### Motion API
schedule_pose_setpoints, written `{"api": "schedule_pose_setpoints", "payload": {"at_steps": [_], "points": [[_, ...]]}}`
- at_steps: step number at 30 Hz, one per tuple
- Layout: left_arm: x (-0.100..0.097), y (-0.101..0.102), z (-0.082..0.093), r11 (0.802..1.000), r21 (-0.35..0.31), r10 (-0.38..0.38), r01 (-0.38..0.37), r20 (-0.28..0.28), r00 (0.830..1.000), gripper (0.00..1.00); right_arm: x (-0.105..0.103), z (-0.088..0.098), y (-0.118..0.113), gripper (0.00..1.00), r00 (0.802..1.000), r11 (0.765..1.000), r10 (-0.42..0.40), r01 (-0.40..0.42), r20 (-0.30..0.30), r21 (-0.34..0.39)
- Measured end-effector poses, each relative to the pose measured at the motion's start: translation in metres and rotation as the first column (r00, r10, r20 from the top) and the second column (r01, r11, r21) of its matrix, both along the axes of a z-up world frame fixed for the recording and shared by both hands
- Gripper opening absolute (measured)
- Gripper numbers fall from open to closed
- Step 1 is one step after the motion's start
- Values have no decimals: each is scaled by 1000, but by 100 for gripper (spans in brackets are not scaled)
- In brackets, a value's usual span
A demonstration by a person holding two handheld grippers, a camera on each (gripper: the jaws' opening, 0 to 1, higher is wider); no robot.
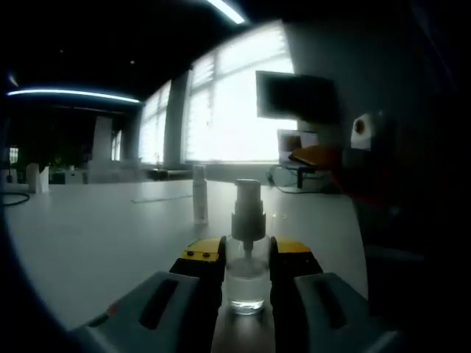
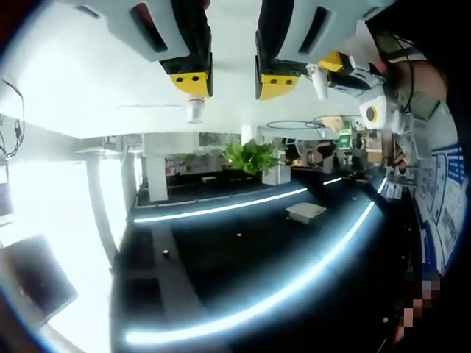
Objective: Clamp pump bottle remove cover press pump head put on cover
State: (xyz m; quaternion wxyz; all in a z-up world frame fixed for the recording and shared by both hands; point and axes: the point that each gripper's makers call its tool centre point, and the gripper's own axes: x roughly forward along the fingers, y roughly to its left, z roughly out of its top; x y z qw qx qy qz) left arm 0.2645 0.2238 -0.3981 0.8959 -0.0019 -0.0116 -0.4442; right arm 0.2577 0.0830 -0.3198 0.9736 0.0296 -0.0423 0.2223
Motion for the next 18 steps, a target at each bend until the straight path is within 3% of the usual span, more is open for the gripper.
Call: {"api": "schedule_pose_setpoints", "payload": {"at_steps": [18], "points": [[0,0,0,1000,1,-1,1,1,1000,15,10,-24,-9,19,983,994,-33,13,-181,-111]]}}
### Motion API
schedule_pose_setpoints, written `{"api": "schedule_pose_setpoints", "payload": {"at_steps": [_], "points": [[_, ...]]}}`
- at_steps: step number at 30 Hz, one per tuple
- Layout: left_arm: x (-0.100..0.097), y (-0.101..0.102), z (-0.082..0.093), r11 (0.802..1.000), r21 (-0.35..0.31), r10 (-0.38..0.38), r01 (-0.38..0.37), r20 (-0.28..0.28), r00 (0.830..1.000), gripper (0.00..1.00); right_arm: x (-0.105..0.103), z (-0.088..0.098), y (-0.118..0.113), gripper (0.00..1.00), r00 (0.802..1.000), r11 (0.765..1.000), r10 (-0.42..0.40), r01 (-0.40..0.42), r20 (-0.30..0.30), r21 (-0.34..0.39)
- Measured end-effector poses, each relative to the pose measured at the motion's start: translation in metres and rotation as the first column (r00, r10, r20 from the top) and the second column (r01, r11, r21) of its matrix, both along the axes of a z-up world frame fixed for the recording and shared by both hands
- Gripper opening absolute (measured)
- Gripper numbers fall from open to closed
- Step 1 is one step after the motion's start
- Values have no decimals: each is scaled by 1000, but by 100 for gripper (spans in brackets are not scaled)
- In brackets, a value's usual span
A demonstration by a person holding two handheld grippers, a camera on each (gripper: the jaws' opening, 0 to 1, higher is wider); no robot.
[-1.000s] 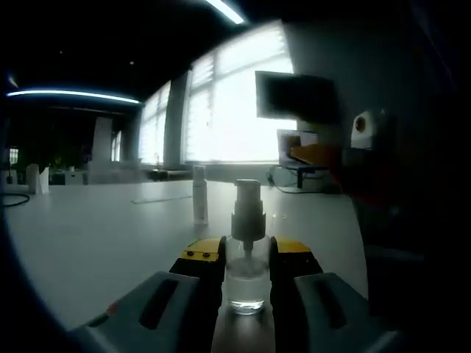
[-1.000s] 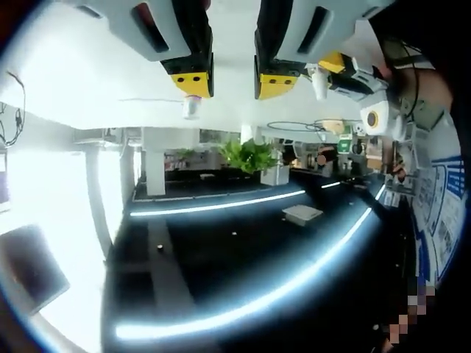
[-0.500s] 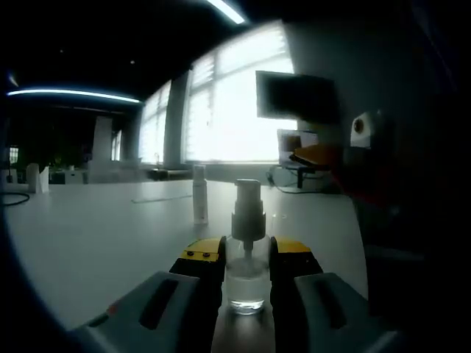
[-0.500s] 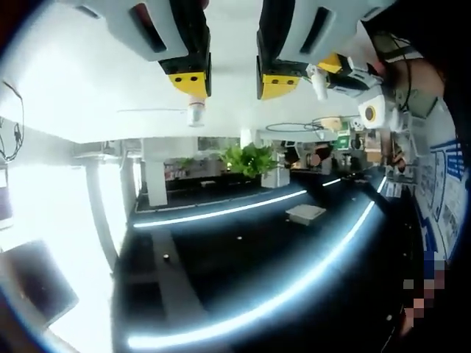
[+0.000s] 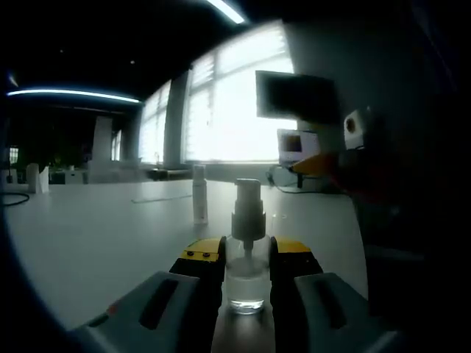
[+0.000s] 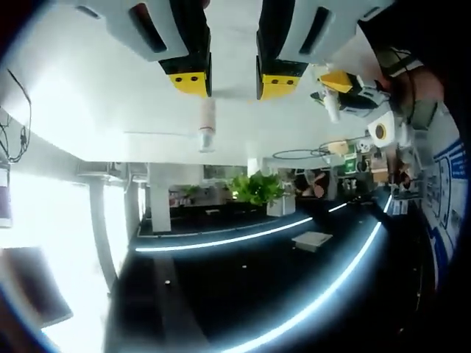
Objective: Clamp pump bottle remove cover press pump head put on cover
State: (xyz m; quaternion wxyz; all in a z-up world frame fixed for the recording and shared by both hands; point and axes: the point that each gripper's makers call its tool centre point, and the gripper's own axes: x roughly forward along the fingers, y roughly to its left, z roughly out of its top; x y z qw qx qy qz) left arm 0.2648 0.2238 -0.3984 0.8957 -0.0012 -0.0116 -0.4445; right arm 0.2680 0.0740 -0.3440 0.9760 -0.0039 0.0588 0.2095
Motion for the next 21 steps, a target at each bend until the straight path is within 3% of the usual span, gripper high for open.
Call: {"api": "schedule_pose_setpoints", "payload": {"at_steps": [6,16,21], "points": [[0,0,0,1000,1,-1,1,-1,1000,15,-1,-10,0,18,999,998,11,-14,-43,-65],[-1,-1,0,1000,2,1,-1,-2,1000,15,5,-29,7,19,996,995,18,-27,-92,-97],[-1,0,0,1000,2,1,-1,-1,1000,15,6,-34,13,19,995,997,21,-27,-95,-70]]}}
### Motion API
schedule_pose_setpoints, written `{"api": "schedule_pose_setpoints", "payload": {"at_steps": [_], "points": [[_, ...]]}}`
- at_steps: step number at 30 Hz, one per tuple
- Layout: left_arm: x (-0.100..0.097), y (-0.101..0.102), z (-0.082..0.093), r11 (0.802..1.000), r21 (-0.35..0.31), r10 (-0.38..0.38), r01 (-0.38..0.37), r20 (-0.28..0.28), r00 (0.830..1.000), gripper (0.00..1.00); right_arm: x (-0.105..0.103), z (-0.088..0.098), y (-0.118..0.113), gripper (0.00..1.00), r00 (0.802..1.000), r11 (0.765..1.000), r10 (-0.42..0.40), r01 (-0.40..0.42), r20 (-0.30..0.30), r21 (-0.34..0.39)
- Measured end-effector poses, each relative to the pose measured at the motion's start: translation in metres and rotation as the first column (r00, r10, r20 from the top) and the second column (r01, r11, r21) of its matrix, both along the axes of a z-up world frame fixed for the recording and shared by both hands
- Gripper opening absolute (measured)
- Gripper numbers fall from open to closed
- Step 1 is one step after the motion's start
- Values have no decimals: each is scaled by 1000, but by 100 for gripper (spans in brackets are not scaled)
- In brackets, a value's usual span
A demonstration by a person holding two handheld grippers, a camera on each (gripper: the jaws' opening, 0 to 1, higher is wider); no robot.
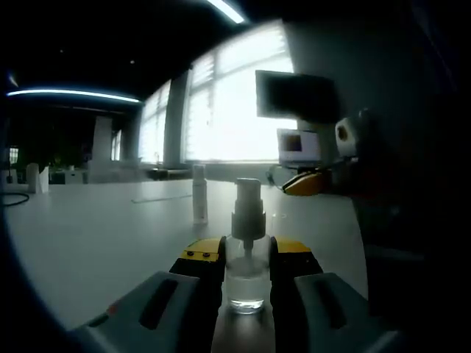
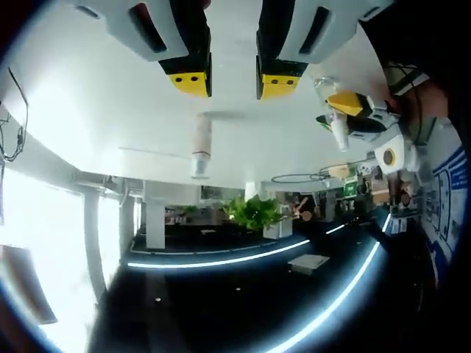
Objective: Clamp pump bottle remove cover press pump head put on cover
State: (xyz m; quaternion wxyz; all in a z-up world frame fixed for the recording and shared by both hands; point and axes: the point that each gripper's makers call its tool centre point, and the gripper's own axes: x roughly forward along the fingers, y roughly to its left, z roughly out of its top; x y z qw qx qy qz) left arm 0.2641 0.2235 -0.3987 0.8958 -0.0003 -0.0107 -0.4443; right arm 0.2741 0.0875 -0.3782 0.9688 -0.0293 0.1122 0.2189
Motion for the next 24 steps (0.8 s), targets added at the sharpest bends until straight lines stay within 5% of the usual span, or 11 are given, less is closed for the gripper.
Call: {"api": "schedule_pose_setpoints", "payload": {"at_steps": [14,24], "points": [[0,-1,0,1000,2,0,0,1,1000,15,7,-25,-4,19,999,999,-47,48,-16,14],[0,0,0,1000,2,1,-1,0,1000,15,6,-32,-9,20,996,995,-88,86,35,47]]}}
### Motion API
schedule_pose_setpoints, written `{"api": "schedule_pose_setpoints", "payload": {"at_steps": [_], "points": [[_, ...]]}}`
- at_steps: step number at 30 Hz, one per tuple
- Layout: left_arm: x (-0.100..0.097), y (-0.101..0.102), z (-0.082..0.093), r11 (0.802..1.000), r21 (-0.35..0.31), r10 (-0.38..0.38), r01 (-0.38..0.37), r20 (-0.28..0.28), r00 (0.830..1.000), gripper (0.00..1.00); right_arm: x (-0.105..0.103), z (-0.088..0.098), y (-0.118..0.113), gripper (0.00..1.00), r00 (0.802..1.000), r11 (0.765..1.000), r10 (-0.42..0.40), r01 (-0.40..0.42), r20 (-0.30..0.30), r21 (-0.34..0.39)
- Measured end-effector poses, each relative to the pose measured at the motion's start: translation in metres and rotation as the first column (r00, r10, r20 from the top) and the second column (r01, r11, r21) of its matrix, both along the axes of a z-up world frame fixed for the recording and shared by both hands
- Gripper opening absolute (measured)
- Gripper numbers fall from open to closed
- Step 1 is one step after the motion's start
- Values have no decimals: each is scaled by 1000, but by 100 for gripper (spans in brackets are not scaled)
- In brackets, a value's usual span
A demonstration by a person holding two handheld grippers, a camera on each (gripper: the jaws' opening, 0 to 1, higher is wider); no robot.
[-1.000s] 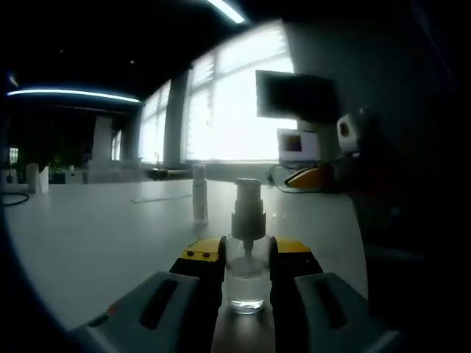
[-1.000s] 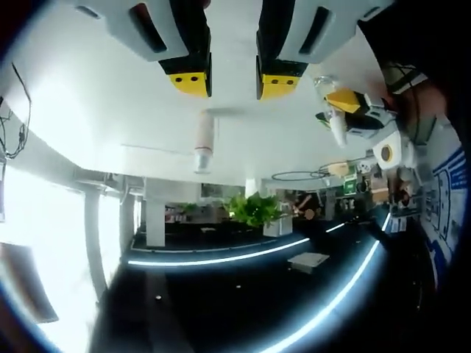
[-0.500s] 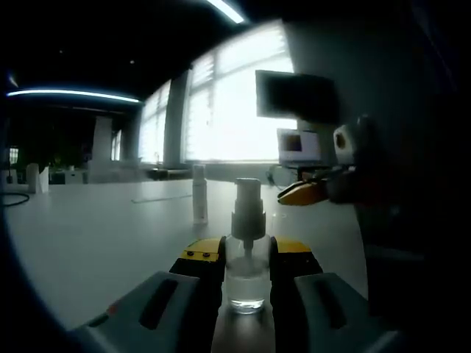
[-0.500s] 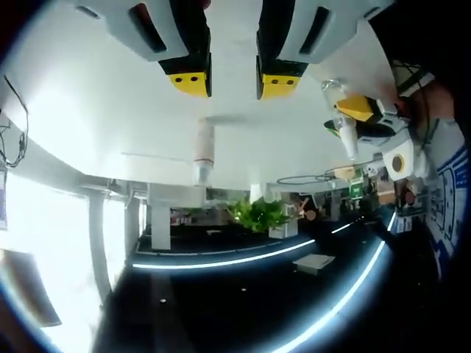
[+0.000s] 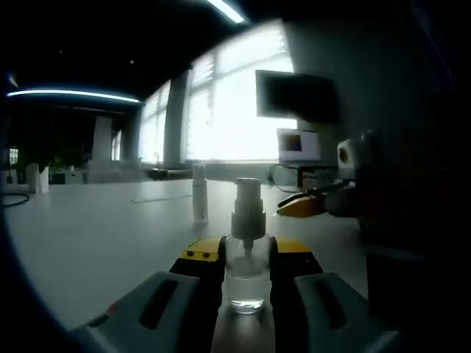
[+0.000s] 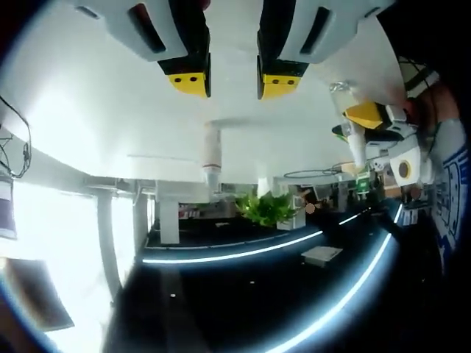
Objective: Clamp pump bottle remove cover press pump head put on cover
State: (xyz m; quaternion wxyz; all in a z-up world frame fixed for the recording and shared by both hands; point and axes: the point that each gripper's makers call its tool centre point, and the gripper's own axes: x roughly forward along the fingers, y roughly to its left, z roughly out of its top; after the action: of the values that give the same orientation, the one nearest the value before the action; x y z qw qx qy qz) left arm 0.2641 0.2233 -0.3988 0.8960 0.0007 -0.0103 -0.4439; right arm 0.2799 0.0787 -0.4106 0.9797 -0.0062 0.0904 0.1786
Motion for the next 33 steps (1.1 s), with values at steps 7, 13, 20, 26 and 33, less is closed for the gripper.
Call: {"api": "schedule_pose_setpoints", "payload": {"at_steps": [7,13,20,26,33], "points": [[0,0,0,1000,1,1,-1,0,1000,15,0,-9,6,20,1000,1000,3,-3,-16,-2],[0,0,0,1000,1,1,-1,0,1000,15,2,-19,3,19,1000,1000,0,0,-28,-1],[-1,0,0,1000,2,1,-1,1,1000,15,0,-20,8,17,1000,1000,7,-7,-21,-11],[0,0,0,1000,2,2,-2,0,1000,15,2,-23,9,13,1000,999,1,-1,-14,-53],[0,0,0,1000,2,1,-1,1,1000,15,1,-24,10,11,1000,999,-2,1,-22,-45]]}}
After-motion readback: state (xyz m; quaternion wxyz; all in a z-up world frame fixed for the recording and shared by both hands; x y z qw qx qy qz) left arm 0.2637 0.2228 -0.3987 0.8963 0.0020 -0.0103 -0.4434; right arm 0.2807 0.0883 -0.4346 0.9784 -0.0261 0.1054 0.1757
